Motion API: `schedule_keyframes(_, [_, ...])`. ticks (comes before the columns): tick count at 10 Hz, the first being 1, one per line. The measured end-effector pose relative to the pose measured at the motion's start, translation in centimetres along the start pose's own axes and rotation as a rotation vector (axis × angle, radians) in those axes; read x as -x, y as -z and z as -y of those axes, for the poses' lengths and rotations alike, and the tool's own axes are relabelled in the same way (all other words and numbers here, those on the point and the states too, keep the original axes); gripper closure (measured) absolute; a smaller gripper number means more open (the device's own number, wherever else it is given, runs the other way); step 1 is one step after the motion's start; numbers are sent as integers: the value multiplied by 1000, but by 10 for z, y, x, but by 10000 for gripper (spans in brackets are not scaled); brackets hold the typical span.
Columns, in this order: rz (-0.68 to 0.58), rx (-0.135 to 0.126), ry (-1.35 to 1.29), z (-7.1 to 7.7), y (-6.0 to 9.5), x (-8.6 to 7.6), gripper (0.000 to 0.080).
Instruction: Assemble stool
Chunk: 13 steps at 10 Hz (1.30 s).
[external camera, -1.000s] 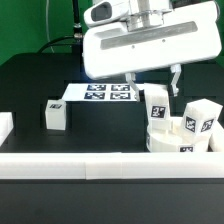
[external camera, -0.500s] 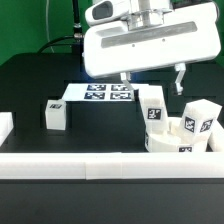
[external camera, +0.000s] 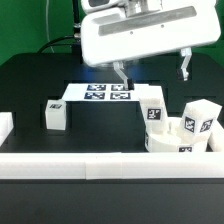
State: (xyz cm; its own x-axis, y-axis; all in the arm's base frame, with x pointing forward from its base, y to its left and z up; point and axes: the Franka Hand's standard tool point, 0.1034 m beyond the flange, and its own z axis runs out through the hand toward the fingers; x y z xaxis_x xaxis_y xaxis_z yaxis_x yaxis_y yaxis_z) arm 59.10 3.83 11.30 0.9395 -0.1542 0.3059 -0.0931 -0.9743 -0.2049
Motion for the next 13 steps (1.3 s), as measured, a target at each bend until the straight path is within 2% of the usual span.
schedule_keyframes(1, [6, -4, 8, 0, 7, -8, 151])
schedule_keyframes(2, [1, 0, 8, -1, 5, -6, 151])
schedule_keyframes(4, [41, -14, 5, 1, 3, -4, 151])
schedule_keyframes(5, [39, -13, 5, 1, 3, -3, 151])
schedule_keyframes(6, [69, -15, 31, -1, 0, -1, 151])
schedule_keyframes(7, [173, -33, 64, 1, -1, 4, 151])
schedule_keyframes(10, [357, -67, 135, -9, -1, -3, 151])
schedule_keyframes(11, [343, -69, 154, -9, -2, -10, 151])
schedule_keyframes(13, [346, -72, 167, -9, -3, -8, 151])
